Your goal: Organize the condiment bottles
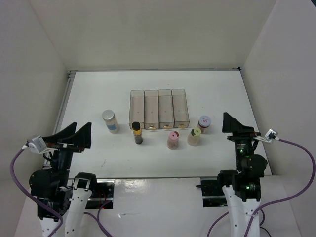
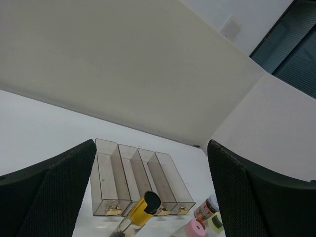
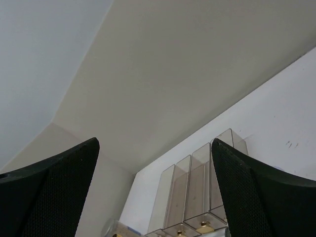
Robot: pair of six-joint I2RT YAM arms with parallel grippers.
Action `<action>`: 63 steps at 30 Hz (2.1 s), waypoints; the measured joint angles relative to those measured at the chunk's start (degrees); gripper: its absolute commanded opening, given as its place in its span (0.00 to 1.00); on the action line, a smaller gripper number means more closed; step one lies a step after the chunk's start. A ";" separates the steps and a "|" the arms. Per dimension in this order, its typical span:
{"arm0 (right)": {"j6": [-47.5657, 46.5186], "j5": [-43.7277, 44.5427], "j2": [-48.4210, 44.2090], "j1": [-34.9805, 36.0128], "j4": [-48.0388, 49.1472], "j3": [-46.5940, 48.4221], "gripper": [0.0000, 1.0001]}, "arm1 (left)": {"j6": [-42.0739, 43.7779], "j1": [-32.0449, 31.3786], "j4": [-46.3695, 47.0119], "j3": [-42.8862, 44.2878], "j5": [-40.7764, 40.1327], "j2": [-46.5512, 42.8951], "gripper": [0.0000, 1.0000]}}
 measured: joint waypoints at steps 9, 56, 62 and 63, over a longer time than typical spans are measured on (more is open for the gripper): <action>-6.62 -1.11 6.45 -0.02 0.48 11.52 0.98 | 4.15 -0.33 -1.29 7.41 2.80 8.11 0.99; -33.77 -11.76 89.37 15.15 -25.46 66.90 0.98 | 18.21 -7.23 -28.59 31.02 -10.91 77.99 0.99; -33.94 -12.07 88.35 15.23 -25.22 66.31 0.98 | 18.03 -7.26 -28.52 31.02 -12.55 78.71 0.99; -33.94 -12.24 88.26 15.23 -25.24 65.99 0.98 | 18.03 -7.34 -28.48 31.02 -12.83 79.08 0.99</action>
